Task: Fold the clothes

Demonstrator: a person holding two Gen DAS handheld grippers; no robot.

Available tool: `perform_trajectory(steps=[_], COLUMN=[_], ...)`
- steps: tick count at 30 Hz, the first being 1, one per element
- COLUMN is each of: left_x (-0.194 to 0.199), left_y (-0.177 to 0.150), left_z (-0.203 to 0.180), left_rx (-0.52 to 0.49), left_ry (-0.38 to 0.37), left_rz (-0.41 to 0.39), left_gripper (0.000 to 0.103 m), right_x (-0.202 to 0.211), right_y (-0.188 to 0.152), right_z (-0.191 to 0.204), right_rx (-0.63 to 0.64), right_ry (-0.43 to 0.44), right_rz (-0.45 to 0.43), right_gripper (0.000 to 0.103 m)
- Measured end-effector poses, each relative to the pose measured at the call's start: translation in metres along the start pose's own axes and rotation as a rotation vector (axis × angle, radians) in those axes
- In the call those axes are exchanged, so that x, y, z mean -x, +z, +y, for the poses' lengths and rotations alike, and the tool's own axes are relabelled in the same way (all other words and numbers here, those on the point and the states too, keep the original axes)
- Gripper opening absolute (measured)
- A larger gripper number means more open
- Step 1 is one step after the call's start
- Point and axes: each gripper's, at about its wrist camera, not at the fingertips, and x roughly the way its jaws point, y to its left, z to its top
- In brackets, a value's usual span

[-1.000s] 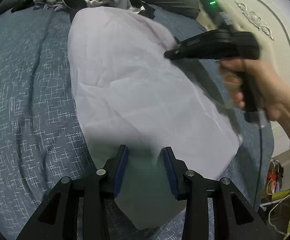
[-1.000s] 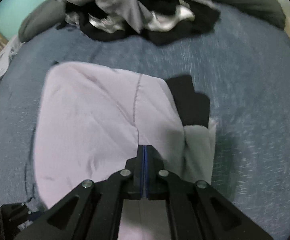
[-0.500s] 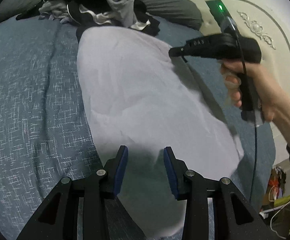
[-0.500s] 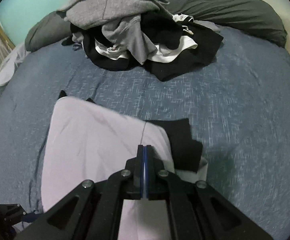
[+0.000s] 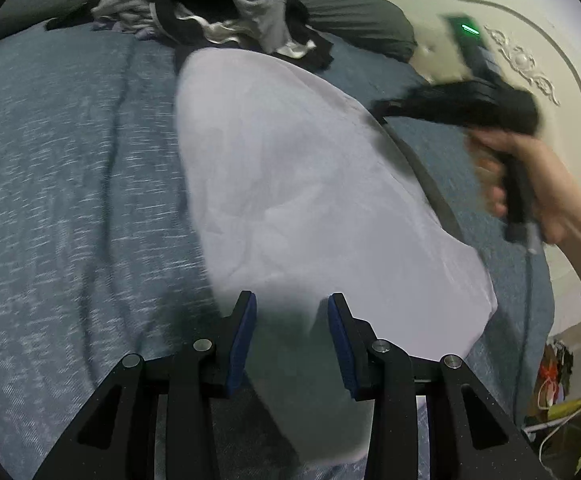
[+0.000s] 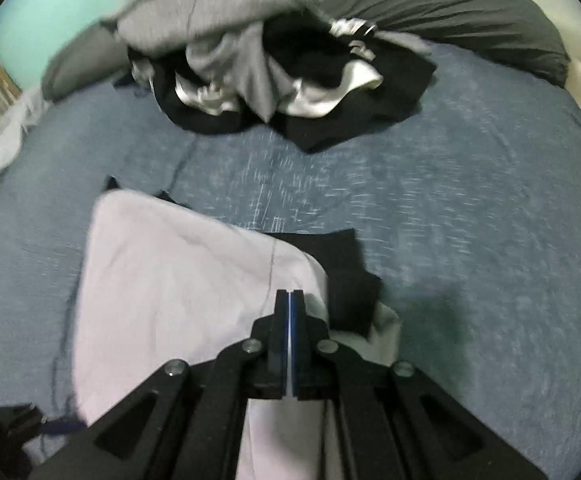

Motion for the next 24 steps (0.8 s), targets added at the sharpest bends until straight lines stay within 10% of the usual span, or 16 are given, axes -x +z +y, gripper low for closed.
perform_trajectory(steps=[7, 11, 24], left_x=[0.024, 0.025, -0.002], left_y=[-0.019, -0.034, -0.055], left_z=[0.016, 0.019, 0.014], left_rx=[0.096, 0.139, 0.25], left_ry=[-0.004, -0.005, -0.097], left_rz=[-0.007, 0.003, 0.048], left_gripper=[0.056, 0.06, 0.071], right_x=[0.055, 0.067, 0.064], right_y=[-0.057, -0.094, -0.161], right_z=[-0.037, -0.054, -0.042], right_rx=[-0.122, -0.198, -0.189], right_ry=[0.119, 0.181, 0.267], right_rz=[-0.018, 0.032, 0.158], right_gripper=[0.006, 0.044, 0.07])
